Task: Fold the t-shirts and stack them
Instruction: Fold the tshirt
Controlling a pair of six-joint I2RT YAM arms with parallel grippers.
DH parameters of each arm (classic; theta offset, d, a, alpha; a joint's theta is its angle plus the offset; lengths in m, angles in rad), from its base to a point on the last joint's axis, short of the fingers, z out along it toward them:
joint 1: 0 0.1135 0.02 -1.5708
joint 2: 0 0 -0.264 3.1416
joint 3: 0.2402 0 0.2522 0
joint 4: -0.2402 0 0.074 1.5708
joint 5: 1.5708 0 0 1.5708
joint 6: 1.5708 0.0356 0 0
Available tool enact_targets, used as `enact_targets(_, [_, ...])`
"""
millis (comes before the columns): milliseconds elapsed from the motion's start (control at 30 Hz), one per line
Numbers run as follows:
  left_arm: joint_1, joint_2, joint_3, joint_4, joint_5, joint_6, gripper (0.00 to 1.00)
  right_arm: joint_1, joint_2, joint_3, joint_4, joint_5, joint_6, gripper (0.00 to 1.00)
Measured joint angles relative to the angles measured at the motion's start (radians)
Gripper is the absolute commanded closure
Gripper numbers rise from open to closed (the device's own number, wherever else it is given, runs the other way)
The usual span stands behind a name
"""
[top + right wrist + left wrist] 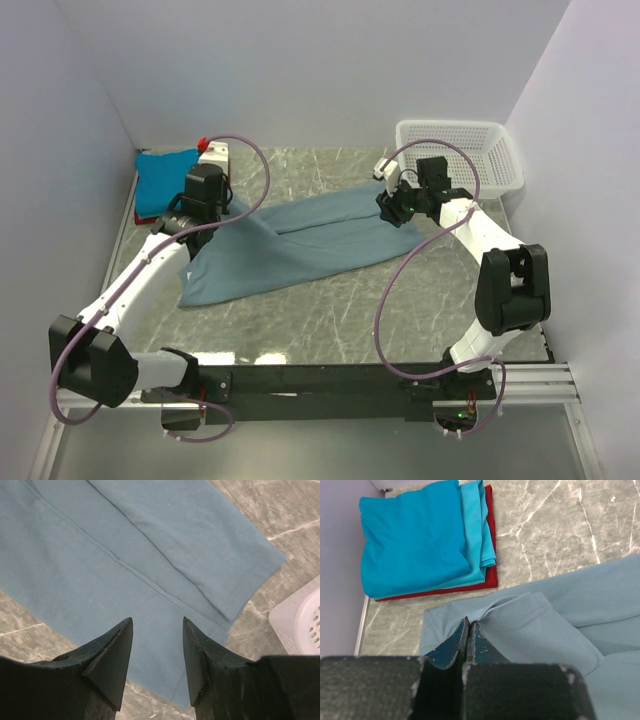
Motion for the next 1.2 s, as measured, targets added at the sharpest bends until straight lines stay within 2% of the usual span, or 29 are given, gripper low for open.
enact_targets(700, [0.026, 0.059, -0.142, -0.047, 0.108, -0.131, 0.99, 0.000, 0.003, 0.000, -0.076, -0.083, -0.035, 0.48])
enact_targets(900, [0.027, -0.013, -0.144, -0.139, 0.268, -0.188, 0.99, 0.000, 0.003, 0.000, -0.084, -0.094, -0.038, 0.48])
enact_targets(1100, [0.027, -0.044, -0.196, -0.223, 0.482, -0.309, 0.99, 0.000, 0.004, 0.000, -0.089, -0.097, -0.039, 0.48])
enact_targets(1200, [0.027, -0.048, -0.223, -0.268, 0.541, -0.371, 0.99, 0.000, 0.004, 0.000, -0.089, -0.097, -0.039, 0.48])
